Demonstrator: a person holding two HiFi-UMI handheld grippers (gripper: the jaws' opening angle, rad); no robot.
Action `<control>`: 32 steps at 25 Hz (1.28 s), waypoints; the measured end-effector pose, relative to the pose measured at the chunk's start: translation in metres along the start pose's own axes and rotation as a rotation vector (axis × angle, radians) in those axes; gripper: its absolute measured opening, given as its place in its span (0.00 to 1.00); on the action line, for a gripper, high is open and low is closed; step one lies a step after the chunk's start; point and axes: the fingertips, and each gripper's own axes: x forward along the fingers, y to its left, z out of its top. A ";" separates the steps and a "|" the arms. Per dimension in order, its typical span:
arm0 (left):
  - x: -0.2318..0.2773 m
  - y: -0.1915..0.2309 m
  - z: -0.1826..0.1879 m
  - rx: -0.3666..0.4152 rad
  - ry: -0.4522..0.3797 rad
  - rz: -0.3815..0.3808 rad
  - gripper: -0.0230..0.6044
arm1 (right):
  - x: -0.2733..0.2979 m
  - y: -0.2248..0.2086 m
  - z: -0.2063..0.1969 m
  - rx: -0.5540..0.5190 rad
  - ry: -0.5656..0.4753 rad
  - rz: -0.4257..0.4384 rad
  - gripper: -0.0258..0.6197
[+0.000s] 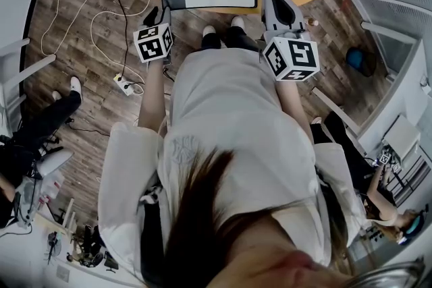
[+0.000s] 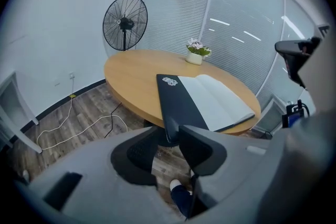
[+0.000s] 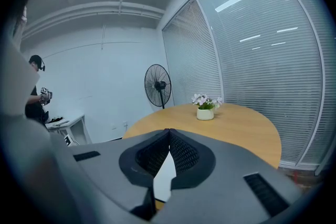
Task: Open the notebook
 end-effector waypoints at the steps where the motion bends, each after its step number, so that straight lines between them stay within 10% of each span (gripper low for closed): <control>1: 0.001 0.000 0.000 0.001 0.001 -0.003 0.25 | 0.000 0.001 0.000 0.000 -0.001 0.000 0.04; 32: -0.010 -0.009 0.027 0.065 -0.074 0.022 0.10 | -0.008 -0.003 0.003 0.002 -0.021 -0.008 0.04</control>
